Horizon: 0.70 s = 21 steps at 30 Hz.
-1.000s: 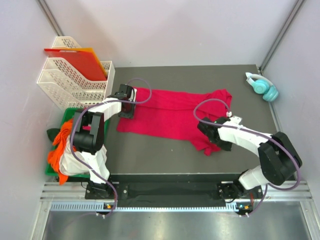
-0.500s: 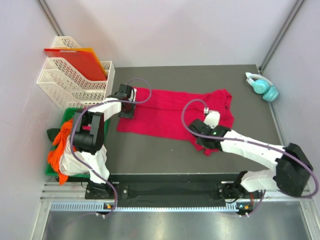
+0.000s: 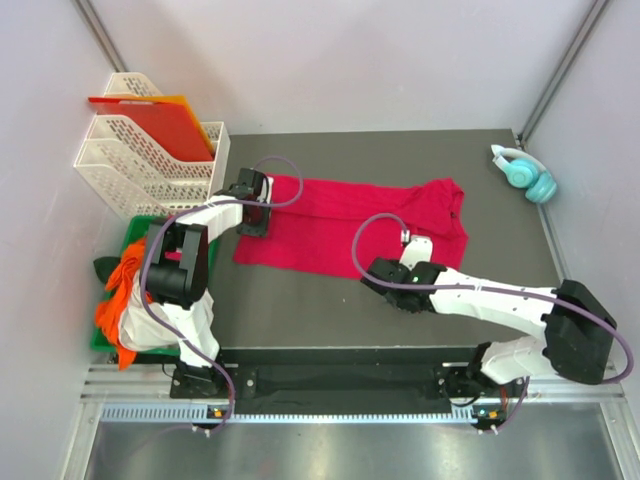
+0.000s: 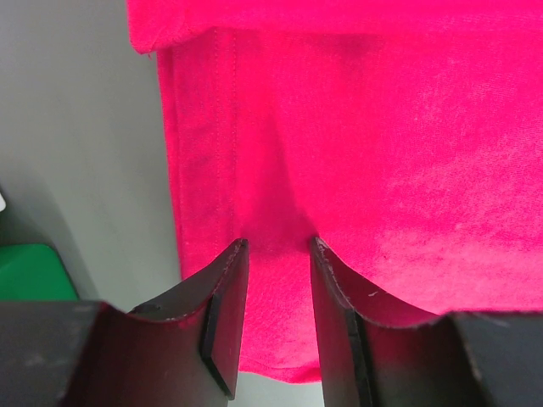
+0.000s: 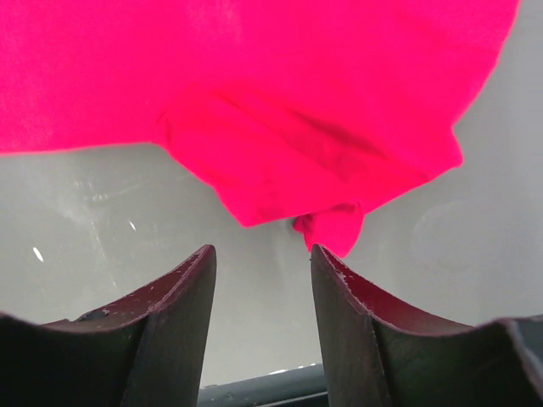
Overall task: Fold and stack the t-shirts
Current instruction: Fold the tshirt
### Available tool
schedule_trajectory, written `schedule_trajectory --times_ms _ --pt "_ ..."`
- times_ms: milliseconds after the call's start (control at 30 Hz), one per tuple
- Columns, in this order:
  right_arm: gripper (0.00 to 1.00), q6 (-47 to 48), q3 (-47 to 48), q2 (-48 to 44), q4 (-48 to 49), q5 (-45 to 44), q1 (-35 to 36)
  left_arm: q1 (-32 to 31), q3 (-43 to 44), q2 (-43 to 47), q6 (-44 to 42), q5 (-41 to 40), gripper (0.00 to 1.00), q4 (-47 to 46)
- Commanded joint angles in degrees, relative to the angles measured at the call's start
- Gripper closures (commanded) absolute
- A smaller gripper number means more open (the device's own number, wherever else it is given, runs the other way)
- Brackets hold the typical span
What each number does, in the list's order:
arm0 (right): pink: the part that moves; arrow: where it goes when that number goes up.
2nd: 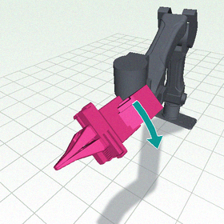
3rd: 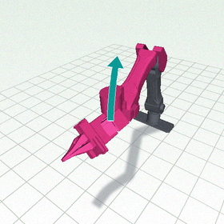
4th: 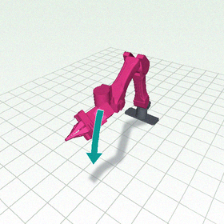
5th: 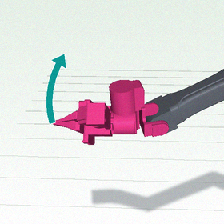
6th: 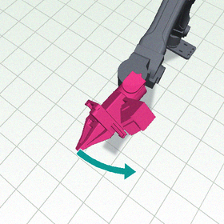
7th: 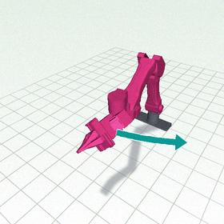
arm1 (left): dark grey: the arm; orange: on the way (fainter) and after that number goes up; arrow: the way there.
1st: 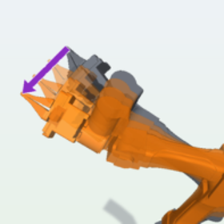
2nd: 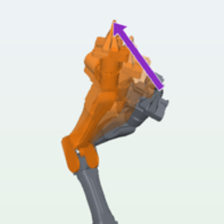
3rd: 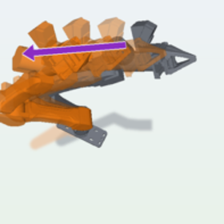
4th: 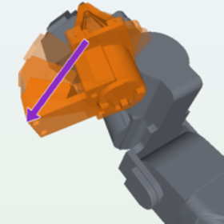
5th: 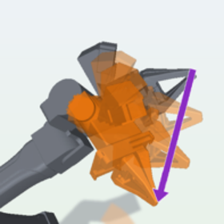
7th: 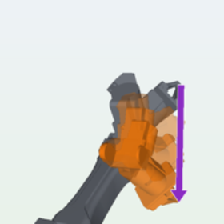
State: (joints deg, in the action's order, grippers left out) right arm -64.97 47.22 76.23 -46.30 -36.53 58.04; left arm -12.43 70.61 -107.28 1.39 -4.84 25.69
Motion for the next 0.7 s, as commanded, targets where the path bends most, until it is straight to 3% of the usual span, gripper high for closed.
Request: schedule_trajectory --times_ms 0,100,233,400,667 --pt "0.52 -2.3 2.3 -4.0 0.6 -7.1 -2.0 -0.1 1.1 2.1 0.5 1.7 0.6 -0.2" --pt "0.56 6.7 5.2 -2.2 6.1 -5.1 -11.7 -0.1 2.2 2.8 0.5 1.8 0.6 0.3" --pt "0.63 16.5 13.9 8.1 8.3 -3.6 -23.1 -0.1 3.7 2.9 0.1 1.2 0.59 0.9" --pt "0.66 23.7 21.4 18.2 9.9 -1.1 -27.2 -0.1 5.9 1.4 -0.2 0.6 0.59 1.7" --pt "0.68 26.6 29.6 29.1 11.1 3.0 -31.4 -0.1 9.1 -2.9 -0.3 0.4 0.6 2.6"
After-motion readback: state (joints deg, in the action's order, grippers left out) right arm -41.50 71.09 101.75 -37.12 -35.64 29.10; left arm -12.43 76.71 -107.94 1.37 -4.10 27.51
